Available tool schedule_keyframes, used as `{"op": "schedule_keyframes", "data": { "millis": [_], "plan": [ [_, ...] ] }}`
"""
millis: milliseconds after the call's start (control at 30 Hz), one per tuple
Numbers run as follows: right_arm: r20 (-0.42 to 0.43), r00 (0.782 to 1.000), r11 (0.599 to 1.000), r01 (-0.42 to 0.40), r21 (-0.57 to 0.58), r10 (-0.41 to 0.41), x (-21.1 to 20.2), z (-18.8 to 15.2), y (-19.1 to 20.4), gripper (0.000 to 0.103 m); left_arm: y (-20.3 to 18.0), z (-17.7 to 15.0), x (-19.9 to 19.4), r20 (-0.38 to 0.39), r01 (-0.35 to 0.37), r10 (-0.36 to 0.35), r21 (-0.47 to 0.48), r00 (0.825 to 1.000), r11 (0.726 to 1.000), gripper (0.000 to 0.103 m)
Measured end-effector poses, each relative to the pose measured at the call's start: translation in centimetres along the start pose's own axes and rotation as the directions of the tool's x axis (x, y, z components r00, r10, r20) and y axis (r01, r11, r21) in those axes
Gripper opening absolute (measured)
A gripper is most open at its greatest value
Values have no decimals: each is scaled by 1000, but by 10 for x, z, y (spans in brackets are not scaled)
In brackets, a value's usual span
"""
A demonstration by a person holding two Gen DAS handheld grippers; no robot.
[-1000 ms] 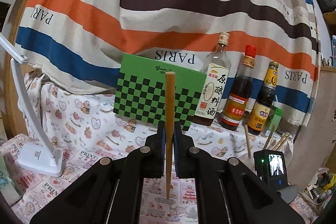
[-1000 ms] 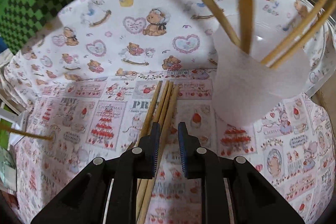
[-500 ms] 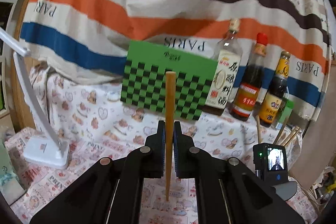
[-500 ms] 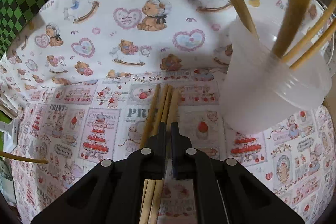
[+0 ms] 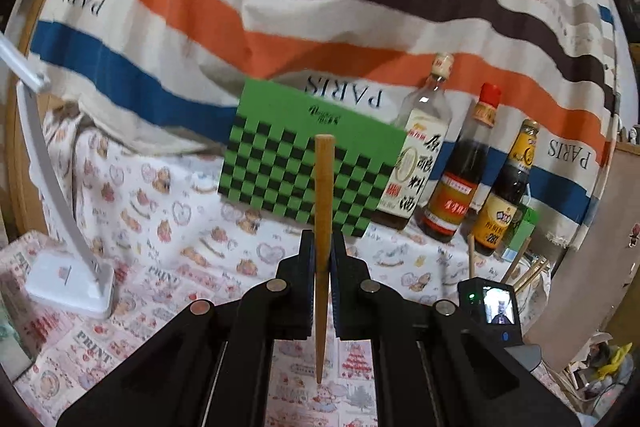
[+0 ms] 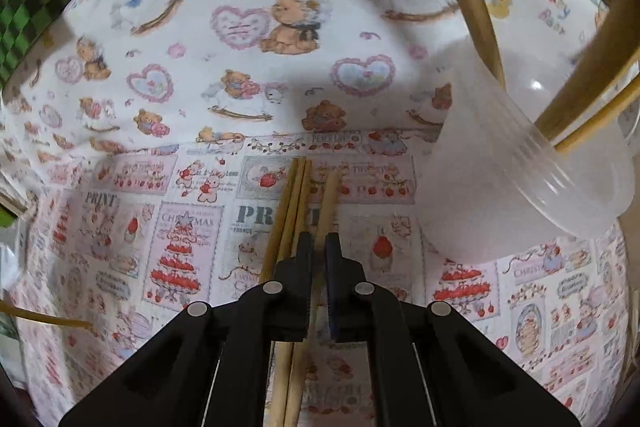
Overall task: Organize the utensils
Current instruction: 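Close the right tool on a bamboo chopstick and lift it, then carry both held chopsticks over the plastic cup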
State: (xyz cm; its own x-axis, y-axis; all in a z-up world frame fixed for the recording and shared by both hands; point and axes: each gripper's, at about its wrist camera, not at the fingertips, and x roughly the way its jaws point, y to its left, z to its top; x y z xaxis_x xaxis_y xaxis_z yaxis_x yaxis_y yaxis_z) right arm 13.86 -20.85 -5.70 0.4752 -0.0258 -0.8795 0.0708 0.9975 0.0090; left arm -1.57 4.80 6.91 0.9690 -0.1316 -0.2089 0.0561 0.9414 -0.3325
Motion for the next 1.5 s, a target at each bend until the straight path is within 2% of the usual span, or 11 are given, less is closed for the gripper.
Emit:
{"op": "schedule_keyframes", "data": {
  "millis": [133, 300, 567, 767, 867, 967, 1067, 1133, 1267, 1400, 1500],
  "plan": [
    [-29, 999, 998, 14, -54, -16, -2, 1, 3, 6, -7, 0, -6, 25, -5, 5, 26, 1000, 1000, 6],
    [-66, 998, 999, -17, -37, 14, -5, 0, 0, 7, -5, 1, -5, 17, 1, -1, 14, 1000, 1000, 6],
    [-48, 999, 999, -26, -37, 24, -4, -1, -6, 7, -4, -1, -1, 4, -18, 18, 9, 1000, 1000, 6],
    [11, 1000, 996, 19, -86, -18, 11, -7, 7, 7, 3, 2, -3, 12, -23, 23, -9, 1000, 1000, 6],
    [30, 998, 998, -58, -37, 59, 4, -12, 3, 7, 3, 3, -3, 8, -12, 12, -13, 1000, 1000, 6],
    [152, 981, 989, -105, -105, 121, -25, -26, 7, 7, 0, 2, -5, 16, -15, 15, 5, 1000, 1000, 6],
    [274, 932, 968, -206, -142, 239, -66, -41, 6, 7, -2, 2, -6, 3, 19, -19, 2, 1000, 1000, 6],
    [363, 884, 954, -248, -169, 294, -96, -50, 4, 7, -1, 2, -4, -13, 58, -58, -18, 998, 998, 6],
    [560, 762, 945, -234, -230, 325, -149, -72, -2, 7, 0, 2, -4, -19, 76, -77, -30, 997, 997, 6],
    [714, 590, 926, -266, -268, 376, -193, -91, -28, 7, -2, 1, -6, -17, 86, -86, -27, 996, 996, 6],
    [748, 537, 918, -285, -274, 390, -202, -96, -39, 7, -6, -1, -4, -26, 82, -82, -10, 996, 997, 6]
  ]
}}
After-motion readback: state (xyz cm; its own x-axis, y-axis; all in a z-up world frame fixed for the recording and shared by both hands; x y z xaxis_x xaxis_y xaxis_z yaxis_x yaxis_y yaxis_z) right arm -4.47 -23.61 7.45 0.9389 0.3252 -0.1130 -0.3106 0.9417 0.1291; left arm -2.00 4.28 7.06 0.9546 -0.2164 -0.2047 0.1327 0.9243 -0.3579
